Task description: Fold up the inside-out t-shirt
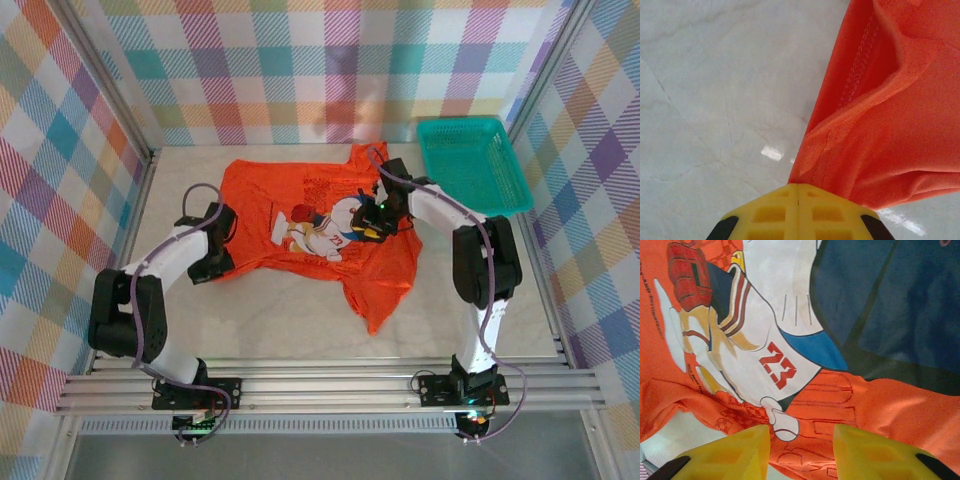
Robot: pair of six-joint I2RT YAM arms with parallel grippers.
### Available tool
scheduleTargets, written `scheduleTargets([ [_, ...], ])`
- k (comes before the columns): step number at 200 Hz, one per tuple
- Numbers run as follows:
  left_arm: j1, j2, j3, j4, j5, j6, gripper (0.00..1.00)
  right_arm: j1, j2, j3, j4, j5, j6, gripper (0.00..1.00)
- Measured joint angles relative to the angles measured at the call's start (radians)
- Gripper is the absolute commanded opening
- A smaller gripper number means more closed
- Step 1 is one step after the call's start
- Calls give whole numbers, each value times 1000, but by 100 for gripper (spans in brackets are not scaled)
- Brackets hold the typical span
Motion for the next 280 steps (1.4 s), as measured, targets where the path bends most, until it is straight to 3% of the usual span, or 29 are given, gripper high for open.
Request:
scheduleTargets([
  [35, 0, -80, -33, -11, -90, -51, 16, 0, -39, -17, 2, -11, -1, 39],
  [41, 0, -93, -33, -14, -109, -57, 28, 0, -45, -21, 0, -10, -1, 39],
  [51, 0, -110, -33, -21, -130, -66, 57, 0, -56, -29, -1, -10, -2, 39],
  [66, 0, -118, -33, -26, -143, -71, 67, 0, -75, -49, -2, -10, -2, 41],
  [86, -7, -127, -34, -26, -163, -76, 100, 0, -93, -69, -5, -8, -1, 45],
  [119, -56, -179, 1, 2, -187, -53, 100, 0, -98, -99, -3, -10, 0, 50],
  [140, -84, -169, 39, 112, -76, -44, 100, 0, -98, -122, 5, -11, 3, 50],
  [162, -88, -34, 110, 238, 80, -47, 100, 1, -108, -188, 21, -11, 8, 52],
  [187, -92, 147, 208, 303, 177, -42, 100, 3, -175, -323, 26, -16, 16, 52],
  [237, -47, 336, 278, 340, 272, -25, 100, 31, -298, -577, 95, -38, 65, 53],
  [280, 42, 423, 336, 344, 306, -23, 100, 34, -336, -668, 157, -57, 84, 53],
])
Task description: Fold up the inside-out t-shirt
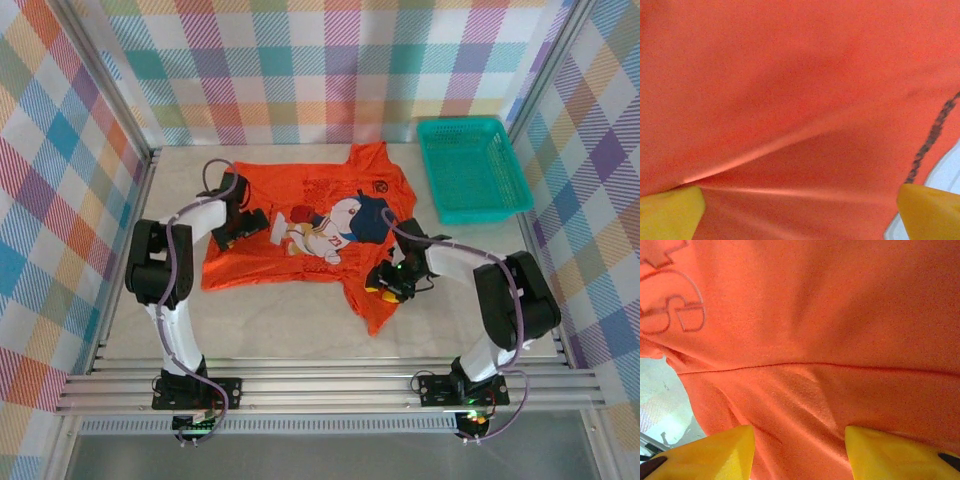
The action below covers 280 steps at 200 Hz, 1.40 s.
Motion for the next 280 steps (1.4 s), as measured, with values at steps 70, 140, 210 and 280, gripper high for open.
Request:
scheduleTargets([
  [70, 41, 23, 47, -25, 11, 31, 100, 0, -140, -119, -20, 42, 3, 54],
  [140, -44, -57, 123, -129, 40, 105, 100, 0, -104, 134, -129, 58, -32, 59],
  [210, -27, 0, 127, -125, 60, 116, 100, -39, 344, 542, -117, 116, -85, 59],
  [280, 17, 237, 355, -143, 35, 131, 100, -105, 548, 800, -176, 130, -113, 58],
])
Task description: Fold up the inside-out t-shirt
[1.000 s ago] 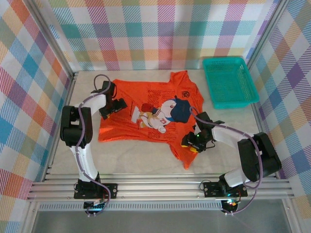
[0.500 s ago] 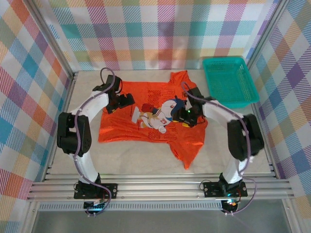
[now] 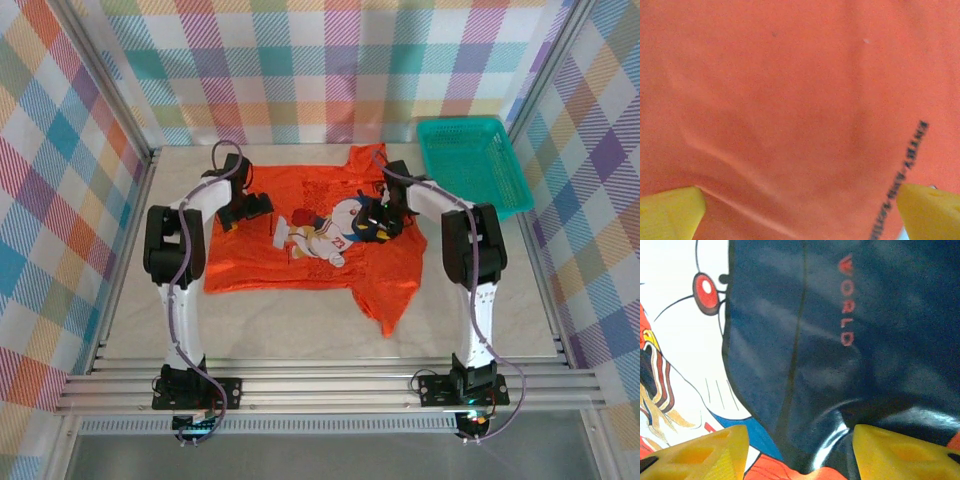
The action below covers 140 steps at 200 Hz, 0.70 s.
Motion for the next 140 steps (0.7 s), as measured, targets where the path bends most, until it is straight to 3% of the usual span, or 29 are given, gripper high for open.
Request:
scheduleTargets([
  [48, 41, 8, 24, 36, 20, 0, 100, -13, 54, 125, -64, 5, -29, 59],
  [62, 41, -13, 8, 36, 31, -1, 88, -13, 41, 128, -79, -6, -35, 59],
  [76, 41, -70, -39, 33, 38, -1, 86, -13, -3, 108, -93, -21, -41, 59],
  [102, 41, -319, -213, 11, 5, -6, 85, -8, -199, -18, -93, -32, -43, 59],
  [140, 43, -775, -515, -45, -111, -48, 69, 30, -559, -325, -50, -34, -29, 59],
])
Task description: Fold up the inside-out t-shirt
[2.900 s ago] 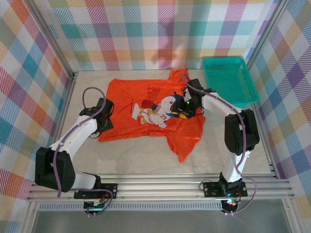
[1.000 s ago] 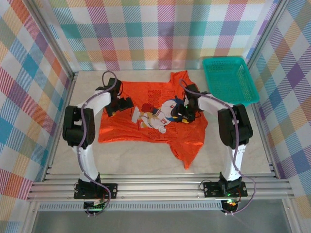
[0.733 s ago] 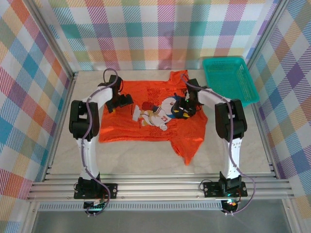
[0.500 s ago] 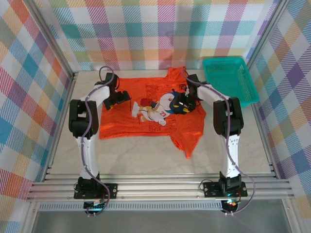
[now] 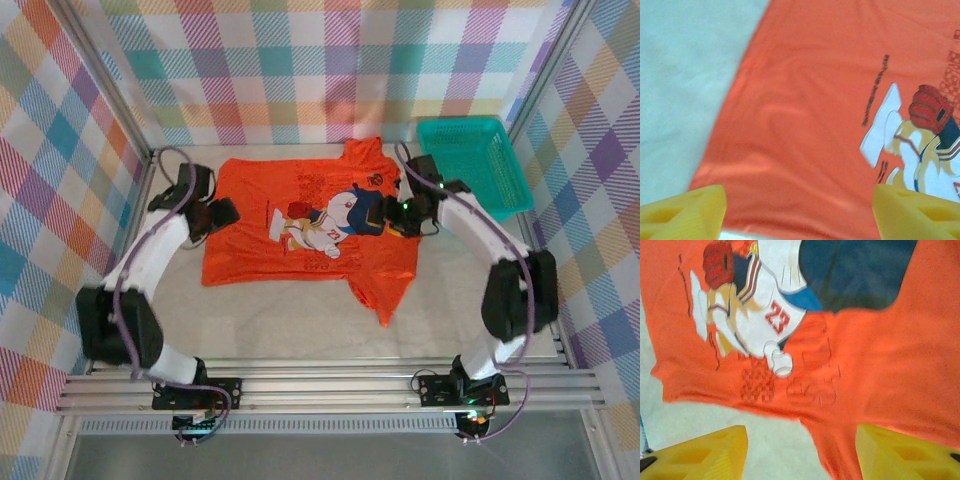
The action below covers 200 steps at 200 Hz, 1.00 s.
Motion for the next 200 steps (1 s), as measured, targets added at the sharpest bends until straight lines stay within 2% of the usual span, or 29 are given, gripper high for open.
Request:
scheduleTargets([
  [23, 26, -113, -183, -11, -23, -28, 63, 23, -90, -141, 0, 0, 13, 58],
  [62, 140, -116, -375, -6, 43, -86, 51, 29, -132, -254, 0, 0, 21, 58],
  [87, 169, -90, -387, 46, 89, -116, 43, 29, -149, -259, 1, 0, 21, 58],
  [121, 175, -32, -393, 125, 111, -145, 38, 29, -173, -259, 0, 0, 21, 58],
  [176, 175, 55, -391, 159, 101, -167, 42, 30, -185, -263, 0, 0, 21, 58],
  [200, 176, 67, -391, 161, 84, -168, 40, 30, -189, -268, 0, 0, 21, 58],
])
